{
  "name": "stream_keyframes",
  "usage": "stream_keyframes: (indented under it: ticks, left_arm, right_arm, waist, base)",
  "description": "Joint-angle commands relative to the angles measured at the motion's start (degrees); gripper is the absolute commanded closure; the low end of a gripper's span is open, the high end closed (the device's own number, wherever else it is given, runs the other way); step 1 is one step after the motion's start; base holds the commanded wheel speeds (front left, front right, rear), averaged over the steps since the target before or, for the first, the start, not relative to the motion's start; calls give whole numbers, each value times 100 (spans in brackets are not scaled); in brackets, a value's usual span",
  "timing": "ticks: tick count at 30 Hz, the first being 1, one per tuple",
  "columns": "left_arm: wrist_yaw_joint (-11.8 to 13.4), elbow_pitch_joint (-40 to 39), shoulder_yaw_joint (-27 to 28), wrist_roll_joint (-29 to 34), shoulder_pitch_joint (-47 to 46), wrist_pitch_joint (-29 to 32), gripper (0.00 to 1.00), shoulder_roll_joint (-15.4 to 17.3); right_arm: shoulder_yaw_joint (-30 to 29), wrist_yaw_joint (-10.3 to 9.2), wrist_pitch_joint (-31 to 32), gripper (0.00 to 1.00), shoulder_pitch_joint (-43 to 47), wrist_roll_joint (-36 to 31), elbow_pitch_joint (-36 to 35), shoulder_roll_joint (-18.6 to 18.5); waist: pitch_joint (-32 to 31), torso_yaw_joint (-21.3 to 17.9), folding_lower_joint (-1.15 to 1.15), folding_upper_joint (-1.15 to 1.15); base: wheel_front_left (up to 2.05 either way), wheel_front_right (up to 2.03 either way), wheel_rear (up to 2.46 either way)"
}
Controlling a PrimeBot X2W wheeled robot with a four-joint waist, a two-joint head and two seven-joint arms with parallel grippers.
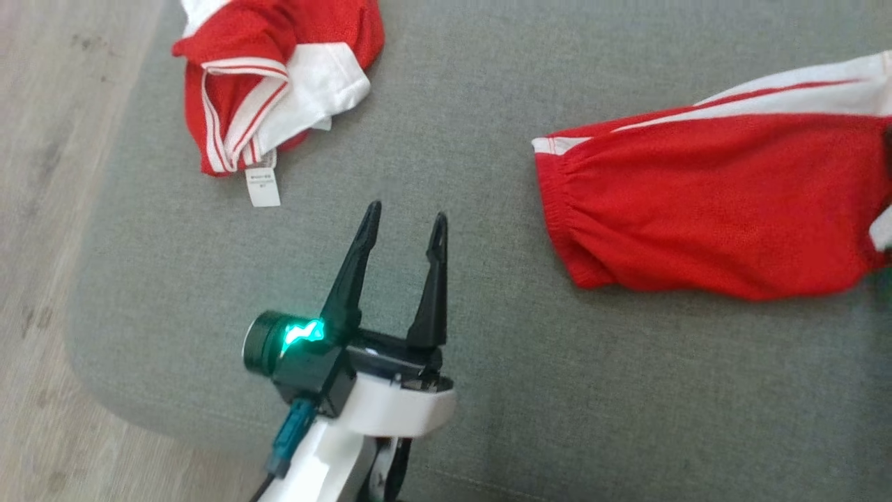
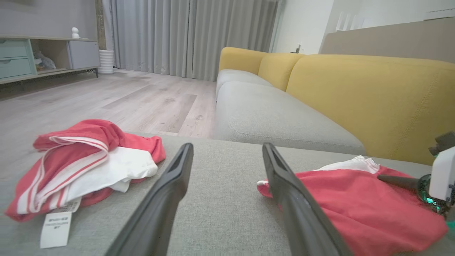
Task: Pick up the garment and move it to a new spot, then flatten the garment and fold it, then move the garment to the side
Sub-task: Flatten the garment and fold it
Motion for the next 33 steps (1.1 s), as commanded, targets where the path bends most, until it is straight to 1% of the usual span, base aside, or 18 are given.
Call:
stream_keyframes:
  ticks: [1, 3, 5, 9, 13, 18, 22, 28, 32, 33]
  left_arm:
    - [30, -226, 259, 61, 45, -29, 0, 35]
    - [11, -257, 333, 118, 148, -29, 0, 35]
    - [-55, -263, 442, 180, 247, -29, 0, 35]
    - [-122, -278, 525, 231, 292, -29, 0, 35]
    - [-159, -291, 531, 262, 268, -29, 0, 35]
    - [-162, -224, 513, 287, 264, -29, 0, 35]
    - [-166, -118, 518, 294, 289, -29, 0, 35]
    - [-181, -18, 525, 230, 389, -29, 0, 35]
    - [-173, -15, 530, 173, 429, -29, 0, 35]
    - [-170, -16, 526, 156, 437, -29, 0, 35]
  right_arm:
    - [119, -5, -32, 100, 331, 74, -84, -142]
    - [164, -5, -126, 100, 397, 168, -116, -174]
    - [203, -5, -286, 100, 486, 227, -68, -301]
    - [193, -5, -396, 100, 580, 245, 56, -651]
    - [126, -5, -477, 100, 528, 230, 75, -1046]
    - [73, -5, -507, 100, 292, 233, -152, -1164]
    - [75, -5, -493, 100, 109, 254, -625, -913]
    - [107, -5, -356, 100, 275, 275, -1609, -223]
    - [170, -5, -200, 100, 584, 229, -2249, 406]
    - [193, -5, -162, 97, 665, 173, -2354, 575]
  waist:
    - [-136, -21, 1, 0]
    - [-264, -143, 1, 0]
    - [-439, -390, 1, 0]
    - [-546, -696, 1, 0]
    - [-511, -908, 1, 0]
    - [-513, -1069, 1, 0]
    - [-639, -1189, 1, 0]
    - [-921, -1234, 1, 0]
    - [-987, -1144, 1, 0]
    - [-989, -1109, 1, 0]
  base:
    - [0, 0, 0]
    - [0, 0, 0]
    - [0, 0, 0]
    - [0, 0, 0]
    - [0, 0, 0]
    - [0, 0, 0]
    - [0, 0, 0]
    - [0, 0, 0]
    - [0, 0, 0]
    - [0, 0, 0]
